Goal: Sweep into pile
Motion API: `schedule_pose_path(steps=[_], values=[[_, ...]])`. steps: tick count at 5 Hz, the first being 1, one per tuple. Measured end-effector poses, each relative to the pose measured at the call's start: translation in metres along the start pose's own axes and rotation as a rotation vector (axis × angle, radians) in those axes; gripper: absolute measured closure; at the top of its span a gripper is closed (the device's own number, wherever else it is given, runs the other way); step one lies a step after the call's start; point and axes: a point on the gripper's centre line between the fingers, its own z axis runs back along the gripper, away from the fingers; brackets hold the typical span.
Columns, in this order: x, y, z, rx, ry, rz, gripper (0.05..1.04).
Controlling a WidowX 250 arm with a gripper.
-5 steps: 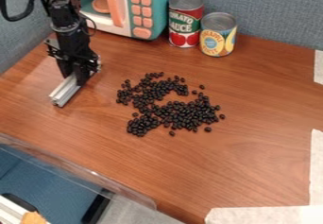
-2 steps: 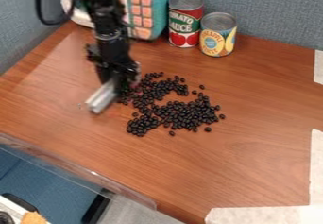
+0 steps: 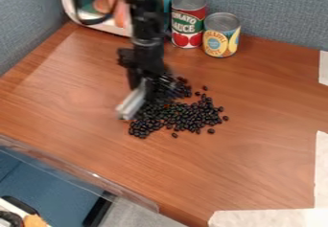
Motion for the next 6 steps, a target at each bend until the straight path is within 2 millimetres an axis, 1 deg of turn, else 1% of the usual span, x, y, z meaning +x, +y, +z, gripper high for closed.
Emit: schedule_pose_path(steps=[1,3,5,6], values=[[0.004,-0.017,0.001,0.008,0.026,0.023,0.719],[0.01,-0.049,0.005,-0.013,0.047,-0.011,0.72],[0.012,-0.057,0.009,-0.042,0.057,-0.02,0.719],[0.015,-0.058,0.012,-0.05,0.056,-0.035,0.719]])
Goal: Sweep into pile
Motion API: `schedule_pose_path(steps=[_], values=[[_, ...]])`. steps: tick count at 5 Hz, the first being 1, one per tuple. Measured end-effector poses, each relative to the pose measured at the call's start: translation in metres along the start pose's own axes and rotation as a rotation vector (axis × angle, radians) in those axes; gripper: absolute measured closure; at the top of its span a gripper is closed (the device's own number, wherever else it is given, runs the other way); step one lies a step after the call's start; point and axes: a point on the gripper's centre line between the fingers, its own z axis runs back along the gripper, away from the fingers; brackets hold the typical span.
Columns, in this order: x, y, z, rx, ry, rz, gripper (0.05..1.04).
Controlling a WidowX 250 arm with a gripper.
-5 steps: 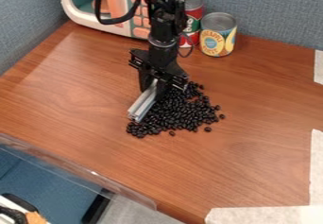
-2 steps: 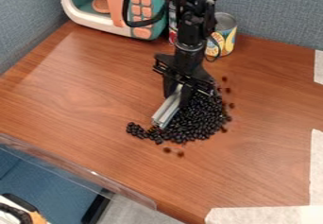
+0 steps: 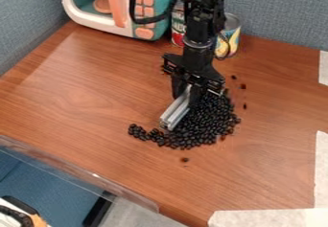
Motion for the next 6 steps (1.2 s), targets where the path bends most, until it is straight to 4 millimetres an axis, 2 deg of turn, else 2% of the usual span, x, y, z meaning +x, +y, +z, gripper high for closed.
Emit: schedule_pose_path(steps=[1,2,3,4,6], values=[[0.002,0.015,0.015,-0.009,-0.026,0.01,0.719],[0.001,0.047,0.025,-0.007,-0.045,0.029,0.719],[0.011,0.081,0.038,0.02,-0.096,0.041,0.72],[0.015,0.113,0.026,0.042,-0.066,0.065,0.72],[0.036,0.131,-0.003,0.062,-0.016,0.054,0.719]])
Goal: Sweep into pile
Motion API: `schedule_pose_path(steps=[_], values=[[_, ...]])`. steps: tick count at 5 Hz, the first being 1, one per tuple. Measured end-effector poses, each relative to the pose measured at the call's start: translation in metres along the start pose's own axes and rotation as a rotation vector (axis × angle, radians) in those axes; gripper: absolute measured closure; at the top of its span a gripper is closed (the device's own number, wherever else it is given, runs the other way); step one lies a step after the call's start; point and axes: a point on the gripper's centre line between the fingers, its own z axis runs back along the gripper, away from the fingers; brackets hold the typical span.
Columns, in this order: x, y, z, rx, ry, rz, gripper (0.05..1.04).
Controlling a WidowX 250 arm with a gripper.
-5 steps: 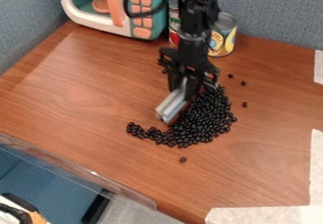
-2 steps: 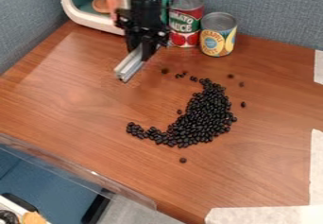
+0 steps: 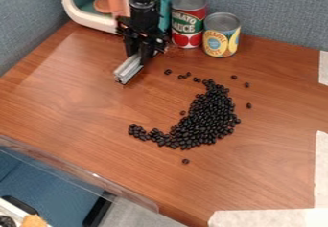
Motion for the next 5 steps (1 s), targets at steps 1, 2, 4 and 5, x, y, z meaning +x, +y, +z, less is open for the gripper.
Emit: schedule_pose_path(steps=[1,2,4,5], values=[[0.012,-0.012,-0.005,-0.008,0.0,-0.041,0.719],[0.021,-0.044,-0.002,-0.012,-0.016,-0.12,0.719],[0.019,-0.11,0.006,-0.017,-0.052,-0.258,0.72],[0.022,-0.124,0.008,-0.016,-0.067,-0.283,0.72]])
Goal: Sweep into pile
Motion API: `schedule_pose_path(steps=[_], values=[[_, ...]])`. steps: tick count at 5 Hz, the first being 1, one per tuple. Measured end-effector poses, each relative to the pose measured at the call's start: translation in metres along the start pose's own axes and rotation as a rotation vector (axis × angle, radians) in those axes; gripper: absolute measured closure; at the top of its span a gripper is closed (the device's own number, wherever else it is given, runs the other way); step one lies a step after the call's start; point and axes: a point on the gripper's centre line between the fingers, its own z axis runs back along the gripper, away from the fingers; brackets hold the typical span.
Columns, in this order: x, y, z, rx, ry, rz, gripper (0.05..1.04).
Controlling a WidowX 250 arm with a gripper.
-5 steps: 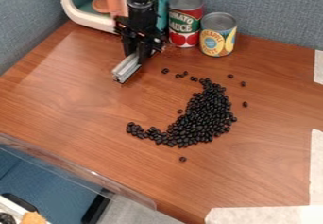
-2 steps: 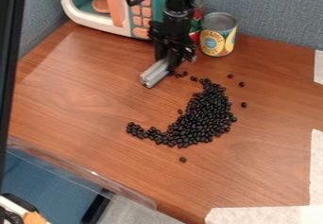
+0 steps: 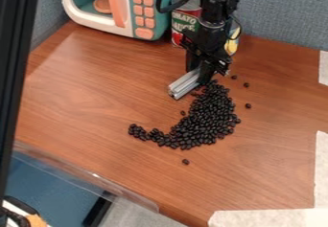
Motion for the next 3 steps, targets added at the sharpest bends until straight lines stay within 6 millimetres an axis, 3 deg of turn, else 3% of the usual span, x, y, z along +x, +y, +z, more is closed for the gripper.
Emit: schedule_pose_path(steps=[2,3], values=[[0.019,-0.043,0.008,0.012,-0.036,-0.148,0.72],[0.02,-0.048,0.008,0.012,-0.039,-0.184,0.72]])
